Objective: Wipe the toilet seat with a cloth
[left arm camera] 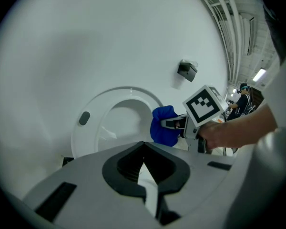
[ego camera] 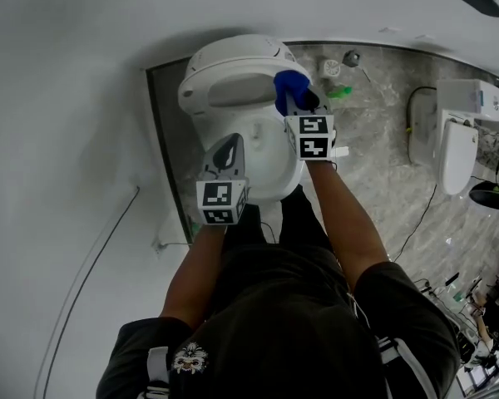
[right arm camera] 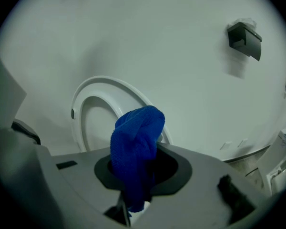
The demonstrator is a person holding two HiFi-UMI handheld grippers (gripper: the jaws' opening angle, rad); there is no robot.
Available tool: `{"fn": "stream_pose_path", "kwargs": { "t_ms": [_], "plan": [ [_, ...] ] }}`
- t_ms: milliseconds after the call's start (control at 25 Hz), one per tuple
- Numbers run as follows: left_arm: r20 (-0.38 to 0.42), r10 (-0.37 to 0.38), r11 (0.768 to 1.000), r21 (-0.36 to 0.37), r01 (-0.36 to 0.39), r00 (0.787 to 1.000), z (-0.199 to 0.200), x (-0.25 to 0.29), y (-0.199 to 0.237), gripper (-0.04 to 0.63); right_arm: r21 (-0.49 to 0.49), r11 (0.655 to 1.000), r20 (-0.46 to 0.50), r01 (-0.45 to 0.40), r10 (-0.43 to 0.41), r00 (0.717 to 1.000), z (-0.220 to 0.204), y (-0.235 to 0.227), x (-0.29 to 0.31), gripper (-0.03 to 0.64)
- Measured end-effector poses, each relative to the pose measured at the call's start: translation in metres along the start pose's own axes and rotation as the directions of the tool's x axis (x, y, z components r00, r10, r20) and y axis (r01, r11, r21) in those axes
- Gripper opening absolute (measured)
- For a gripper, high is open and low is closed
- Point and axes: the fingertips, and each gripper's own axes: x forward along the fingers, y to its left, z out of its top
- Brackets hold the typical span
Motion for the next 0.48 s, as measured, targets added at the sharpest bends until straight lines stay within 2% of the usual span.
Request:
{"fn": "stream_pose_path", "kwargs": {
  "t_ms": [240,480],
  "plan": [
    [-0.024,0.031,0.999,0.026,-0.03,0.999,-0.02,0.012,0.016,0.009,0.039,0.999,-0.003,0.006,-0.006,1.0,-0.02,-0.001,0.012,0.077],
    [-0.055,0.087,0.996,-0.008,-0.088,0.995,-0.05,0.025,0.043,0.009,0.061,0.998,-0.062,0.012,-0.009,0.998,-0.069,-0.01,0.028,0.077]
  ]
}}
